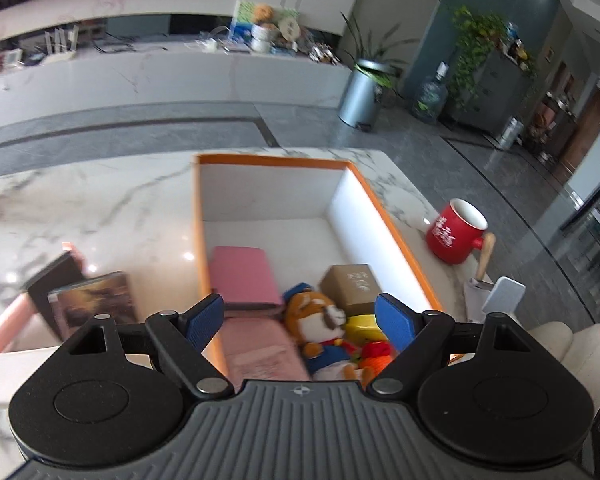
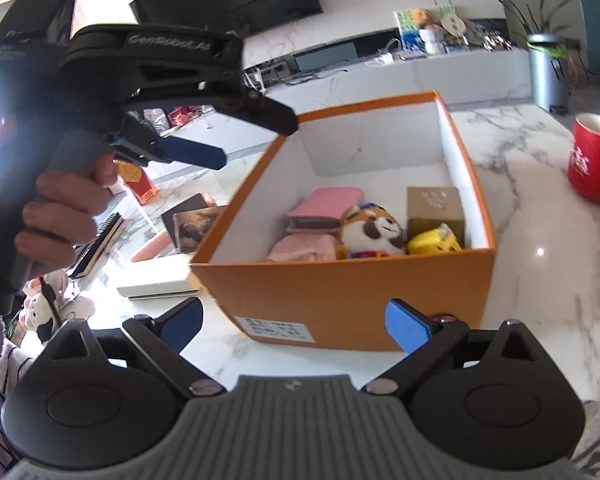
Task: Organize objects
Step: 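Withdraw both tools from the shoebox back over the table, then grasp the white rectangular case with the right tool, then grasp the pink selfie stick with the left tool, then lift the white case and carry it over the shoebox with the right tool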
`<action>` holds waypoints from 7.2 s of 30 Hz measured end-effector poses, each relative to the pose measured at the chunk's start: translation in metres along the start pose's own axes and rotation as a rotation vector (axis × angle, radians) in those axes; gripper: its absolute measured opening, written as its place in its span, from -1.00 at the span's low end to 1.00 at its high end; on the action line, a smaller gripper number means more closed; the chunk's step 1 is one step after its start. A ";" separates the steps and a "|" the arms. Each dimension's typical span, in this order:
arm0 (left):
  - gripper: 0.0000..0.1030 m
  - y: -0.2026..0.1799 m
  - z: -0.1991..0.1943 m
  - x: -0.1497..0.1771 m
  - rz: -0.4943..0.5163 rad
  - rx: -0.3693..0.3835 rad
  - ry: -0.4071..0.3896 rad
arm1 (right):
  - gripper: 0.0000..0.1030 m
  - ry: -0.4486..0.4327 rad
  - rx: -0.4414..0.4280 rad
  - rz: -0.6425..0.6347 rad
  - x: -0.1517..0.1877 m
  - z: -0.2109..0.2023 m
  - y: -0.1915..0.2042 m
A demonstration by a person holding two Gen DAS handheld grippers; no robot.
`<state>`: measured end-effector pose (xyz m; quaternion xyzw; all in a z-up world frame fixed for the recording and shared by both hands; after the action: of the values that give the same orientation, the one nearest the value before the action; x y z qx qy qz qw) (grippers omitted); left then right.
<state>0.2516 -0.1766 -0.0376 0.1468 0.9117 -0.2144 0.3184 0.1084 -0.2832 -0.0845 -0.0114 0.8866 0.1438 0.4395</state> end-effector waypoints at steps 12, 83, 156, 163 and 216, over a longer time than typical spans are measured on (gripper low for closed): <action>0.87 0.081 -0.102 0.049 0.042 -0.245 -0.292 | 0.91 -0.082 -0.078 -0.128 -0.016 0.004 0.075; 0.89 0.264 -0.028 0.038 0.050 0.109 0.103 | 0.33 0.645 -0.194 -0.762 0.040 0.211 0.201; -0.38 0.259 0.050 0.044 0.096 -0.347 0.271 | 0.28 0.482 -0.237 -0.593 0.044 0.185 0.179; -0.39 0.254 0.043 0.046 0.102 -0.348 0.274 | 0.25 0.463 -0.202 -0.581 0.042 0.187 0.176; -0.39 0.190 -0.080 0.057 0.068 -0.229 -0.221 | 0.24 0.221 0.173 -0.380 -0.159 0.163 -0.041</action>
<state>0.2438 0.0338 -0.0745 0.1157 0.8841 -0.1128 0.4384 0.3386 -0.2959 -0.0629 -0.1562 0.9202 -0.0202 0.3584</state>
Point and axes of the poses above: each gripper's, at about its wrist camera, not at the fingertips, and z roughly the way its jaws point, y to its left, x to its underside, the point moved 7 cm from there along z, roughly the way its jaws point, and after that the axes turned 6 degrees about -z, right-handed, at the moved point
